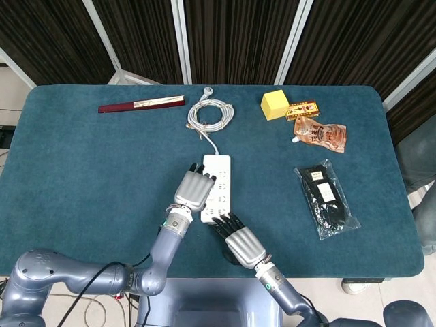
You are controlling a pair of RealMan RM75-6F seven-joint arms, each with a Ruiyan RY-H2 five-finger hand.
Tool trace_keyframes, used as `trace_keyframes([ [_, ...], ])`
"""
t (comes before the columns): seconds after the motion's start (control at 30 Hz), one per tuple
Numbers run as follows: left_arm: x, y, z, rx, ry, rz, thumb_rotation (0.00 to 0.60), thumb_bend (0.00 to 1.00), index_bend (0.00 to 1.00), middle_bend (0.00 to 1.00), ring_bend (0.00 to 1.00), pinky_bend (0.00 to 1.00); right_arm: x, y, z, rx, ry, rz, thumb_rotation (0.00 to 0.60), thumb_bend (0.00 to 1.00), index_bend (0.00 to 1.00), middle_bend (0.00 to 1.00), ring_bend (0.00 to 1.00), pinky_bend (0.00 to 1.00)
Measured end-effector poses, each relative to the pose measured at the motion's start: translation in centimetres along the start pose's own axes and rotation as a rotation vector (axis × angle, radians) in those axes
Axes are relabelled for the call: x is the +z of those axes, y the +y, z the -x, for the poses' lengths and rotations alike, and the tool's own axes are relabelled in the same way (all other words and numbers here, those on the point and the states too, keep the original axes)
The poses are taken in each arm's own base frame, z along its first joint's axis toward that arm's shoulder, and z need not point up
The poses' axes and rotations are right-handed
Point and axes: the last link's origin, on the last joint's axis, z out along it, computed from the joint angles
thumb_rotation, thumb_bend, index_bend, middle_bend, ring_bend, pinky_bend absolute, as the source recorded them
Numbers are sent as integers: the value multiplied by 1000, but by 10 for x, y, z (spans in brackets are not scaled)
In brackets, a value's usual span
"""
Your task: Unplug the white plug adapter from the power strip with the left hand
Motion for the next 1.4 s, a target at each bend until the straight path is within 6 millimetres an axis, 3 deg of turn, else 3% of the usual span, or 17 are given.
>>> trace_keyframes([
  [0.37, 6, 8, 15, 8, -39, -10, 600, 200, 471, 487, 159, 151, 0, 3, 0, 0, 2, 10, 600, 478, 95, 128, 33, 65],
  [0.8, 9, 4, 23, 15, -45, -41, 600, 213, 502, 531, 174, 152, 0, 4, 0, -1, 3, 11, 600, 478, 95, 128, 33, 65],
  [1.03, 9, 6, 30, 10, -57, -40, 600, 330, 568, 595, 206, 167, -1, 5, 1, -2, 1, 13, 600, 479, 95, 128, 34, 65],
  [1.4, 11, 12, 22, -1, 0, -31, 600, 347, 625, 656, 229, 177, -1, 6, 2, 5, -5, 20, 600, 479, 95, 128, 35, 65],
])
